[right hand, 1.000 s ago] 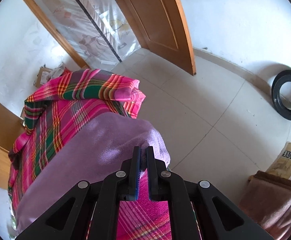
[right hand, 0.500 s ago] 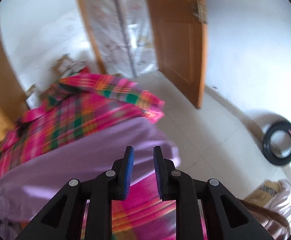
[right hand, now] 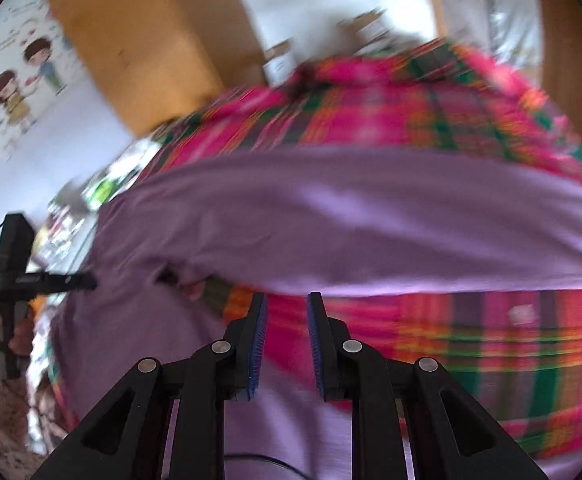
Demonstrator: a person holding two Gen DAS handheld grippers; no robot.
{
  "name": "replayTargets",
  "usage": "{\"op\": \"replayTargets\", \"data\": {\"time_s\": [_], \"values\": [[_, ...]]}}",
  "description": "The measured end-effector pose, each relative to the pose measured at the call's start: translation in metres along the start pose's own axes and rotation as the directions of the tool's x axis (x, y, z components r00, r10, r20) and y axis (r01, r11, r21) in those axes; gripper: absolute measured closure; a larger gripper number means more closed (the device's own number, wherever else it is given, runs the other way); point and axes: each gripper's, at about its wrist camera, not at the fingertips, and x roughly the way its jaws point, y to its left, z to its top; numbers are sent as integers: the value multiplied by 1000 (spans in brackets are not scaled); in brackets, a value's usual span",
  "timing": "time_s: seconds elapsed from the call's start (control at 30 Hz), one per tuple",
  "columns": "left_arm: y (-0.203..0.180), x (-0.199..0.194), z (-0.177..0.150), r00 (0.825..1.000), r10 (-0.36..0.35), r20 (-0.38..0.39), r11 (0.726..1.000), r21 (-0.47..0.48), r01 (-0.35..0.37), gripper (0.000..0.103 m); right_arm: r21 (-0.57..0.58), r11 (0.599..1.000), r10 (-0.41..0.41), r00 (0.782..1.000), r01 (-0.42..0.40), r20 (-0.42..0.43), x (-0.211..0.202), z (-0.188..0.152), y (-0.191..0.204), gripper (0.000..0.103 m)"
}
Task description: Fold clothes
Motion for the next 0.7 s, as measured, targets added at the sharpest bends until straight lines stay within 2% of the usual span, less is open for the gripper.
{"op": "replayTargets", "data": {"time_s": [0.13,0.27,0.4,0.47,0.53,0.7], "values": [[22,0,-1,1000,-7,-1,999,-40,7,75,-56,998,7,999,-9,-31,27,4,27,82],[34,-1,2,1000,-17,3,998,-55,18,75,-66,998,-17,1000,17,1,35,22,34,82],[32,3,8,999,-34,6,998,-44,34,75,-99,984,-136,987,145,86,39,55,27,82],[28,5,12,999,-48,11,998,-38,48,74,-99,978,-173,980,183,102,50,76,15,77],[22,11,16,997,-75,-1,997,-23,75,74,-99,980,-166,984,172,69,66,94,3,68],[-2,25,34,996,-86,-12,994,67,87,74,-156,970,-183,983,184,20,103,128,-11,64]]}}
